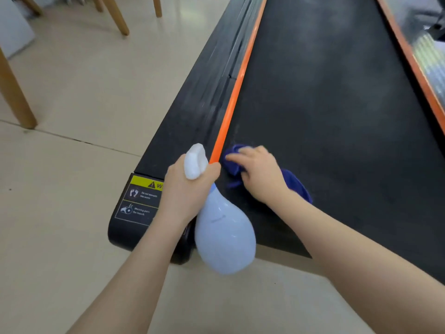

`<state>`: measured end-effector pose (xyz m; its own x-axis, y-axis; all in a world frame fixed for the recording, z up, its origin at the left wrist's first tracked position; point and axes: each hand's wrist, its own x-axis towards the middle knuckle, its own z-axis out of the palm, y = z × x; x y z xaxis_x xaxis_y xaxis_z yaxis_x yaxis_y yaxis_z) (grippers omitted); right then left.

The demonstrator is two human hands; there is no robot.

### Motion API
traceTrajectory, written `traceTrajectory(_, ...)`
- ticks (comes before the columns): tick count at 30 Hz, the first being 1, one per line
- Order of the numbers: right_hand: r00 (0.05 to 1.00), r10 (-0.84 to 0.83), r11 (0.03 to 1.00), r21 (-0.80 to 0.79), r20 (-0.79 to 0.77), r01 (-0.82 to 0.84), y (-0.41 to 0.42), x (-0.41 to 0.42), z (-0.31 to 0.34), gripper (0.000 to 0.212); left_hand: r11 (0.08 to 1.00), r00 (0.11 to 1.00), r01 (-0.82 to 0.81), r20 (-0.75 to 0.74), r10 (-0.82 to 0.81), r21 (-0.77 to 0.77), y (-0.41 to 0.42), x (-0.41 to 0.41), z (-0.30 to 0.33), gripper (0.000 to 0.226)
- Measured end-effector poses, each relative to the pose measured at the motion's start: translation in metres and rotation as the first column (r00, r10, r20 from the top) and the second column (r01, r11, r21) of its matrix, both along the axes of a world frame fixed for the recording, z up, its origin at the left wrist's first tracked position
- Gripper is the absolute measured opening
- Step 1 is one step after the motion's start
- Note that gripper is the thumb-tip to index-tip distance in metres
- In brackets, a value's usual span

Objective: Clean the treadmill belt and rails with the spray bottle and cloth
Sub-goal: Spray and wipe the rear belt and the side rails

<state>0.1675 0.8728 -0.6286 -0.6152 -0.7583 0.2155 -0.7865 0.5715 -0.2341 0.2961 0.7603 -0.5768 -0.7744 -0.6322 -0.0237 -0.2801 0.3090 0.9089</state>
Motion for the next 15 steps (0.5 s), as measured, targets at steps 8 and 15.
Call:
traceTrajectory(8, 0.985, -0.17, 0.981, 0.086, -0.043, 0.173, -0.027, -0.054, 0.003, 0.044, 0.984, 0.997, 0.079, 0.026, -0.076, -0.162, 0.011, 0.005, -0.032, 0.031)
traceTrajectory(15, 0.999, 0.023, 0.999, -0.034, 0.041, -0.022, -0.016, -0.014, -0.004, 0.043, 0.978, 0.993, 0.117, 0.048, -0.11, -0.171, 0.003, 0.003, -0.033, 0.049)
